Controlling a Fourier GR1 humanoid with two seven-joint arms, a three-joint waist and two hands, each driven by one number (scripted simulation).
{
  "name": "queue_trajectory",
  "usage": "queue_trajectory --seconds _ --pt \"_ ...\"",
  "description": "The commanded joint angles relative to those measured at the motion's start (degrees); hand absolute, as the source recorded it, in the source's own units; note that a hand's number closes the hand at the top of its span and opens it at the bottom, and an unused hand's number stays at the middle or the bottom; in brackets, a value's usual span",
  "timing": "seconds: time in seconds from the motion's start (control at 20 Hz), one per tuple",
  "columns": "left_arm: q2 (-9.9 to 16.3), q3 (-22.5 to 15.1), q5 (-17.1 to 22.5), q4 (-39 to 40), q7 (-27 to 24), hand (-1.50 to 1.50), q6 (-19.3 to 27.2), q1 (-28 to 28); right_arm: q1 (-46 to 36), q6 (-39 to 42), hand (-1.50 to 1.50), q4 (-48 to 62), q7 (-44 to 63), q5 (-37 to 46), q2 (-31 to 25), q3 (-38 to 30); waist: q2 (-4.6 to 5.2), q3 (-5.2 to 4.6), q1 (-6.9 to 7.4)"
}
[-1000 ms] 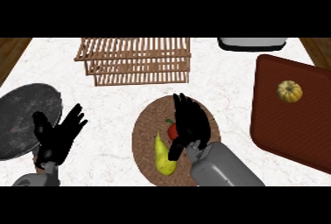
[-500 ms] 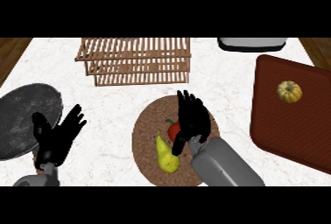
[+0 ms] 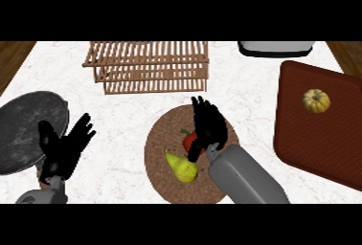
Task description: Pick the bell pepper from the placemat and place it in the tiered shelf
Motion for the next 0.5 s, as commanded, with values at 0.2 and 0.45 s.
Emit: queue_trajectory --seconds 0.2,0.45 --pt "-0.91 0.42 -0.04 0.92 0.03 0.0 -0.3 -0.45 -1.39 10.0 1.5 5.46 -8.33 -1.75 0.3 4.31 0.61 -0.02 0.2" --pt "-0.12 1.55 -0.37 1.38 -1.13 0.0 -2.11 0.05 0.73 1.23 1.5 6.25 -11.52 -3.7 0.29 6.71 0.63 -0.01 0.24"
